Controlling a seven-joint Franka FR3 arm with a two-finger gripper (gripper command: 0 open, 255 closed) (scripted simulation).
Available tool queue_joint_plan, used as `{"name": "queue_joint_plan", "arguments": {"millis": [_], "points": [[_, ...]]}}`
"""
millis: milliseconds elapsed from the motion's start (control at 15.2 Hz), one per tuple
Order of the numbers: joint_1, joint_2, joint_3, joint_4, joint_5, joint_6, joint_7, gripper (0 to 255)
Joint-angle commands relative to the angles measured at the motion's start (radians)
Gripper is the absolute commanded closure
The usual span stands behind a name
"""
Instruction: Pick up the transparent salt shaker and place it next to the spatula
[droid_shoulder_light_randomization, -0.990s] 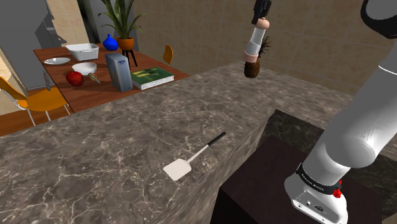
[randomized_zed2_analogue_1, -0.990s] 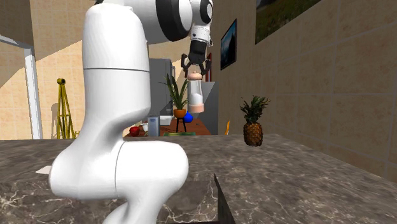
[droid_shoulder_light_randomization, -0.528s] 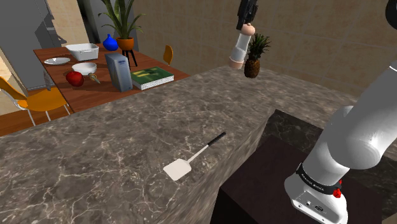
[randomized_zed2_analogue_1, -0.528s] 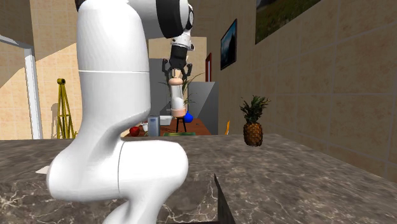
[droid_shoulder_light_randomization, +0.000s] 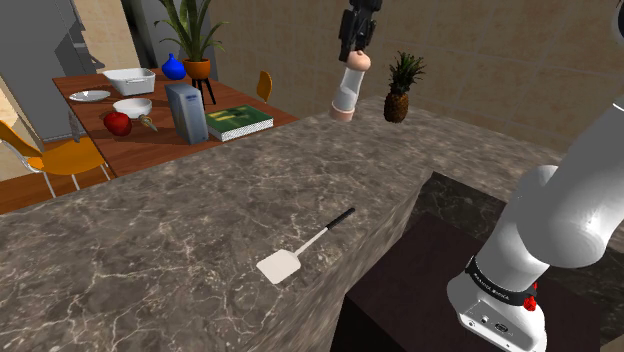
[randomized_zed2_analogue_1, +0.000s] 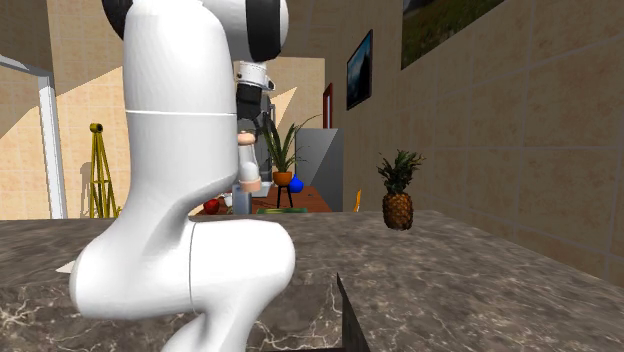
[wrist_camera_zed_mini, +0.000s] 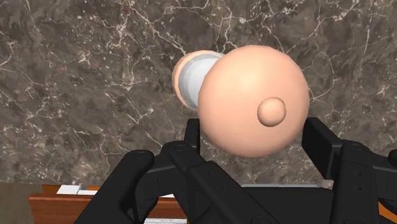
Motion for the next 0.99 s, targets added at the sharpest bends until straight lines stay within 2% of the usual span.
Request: {"name": "queue_joint_plan", "arguments": {"millis": [0,462,924], "points": [[0.018,0.011,0.026,-0.006,0.003,0.023,0.043,255],[0.085,0.077,0.112,-0.003,0.010,0.105,0.185,255],[0.152,0.190,0.185,0.065,0.005,0.168,0.320,255]]}}
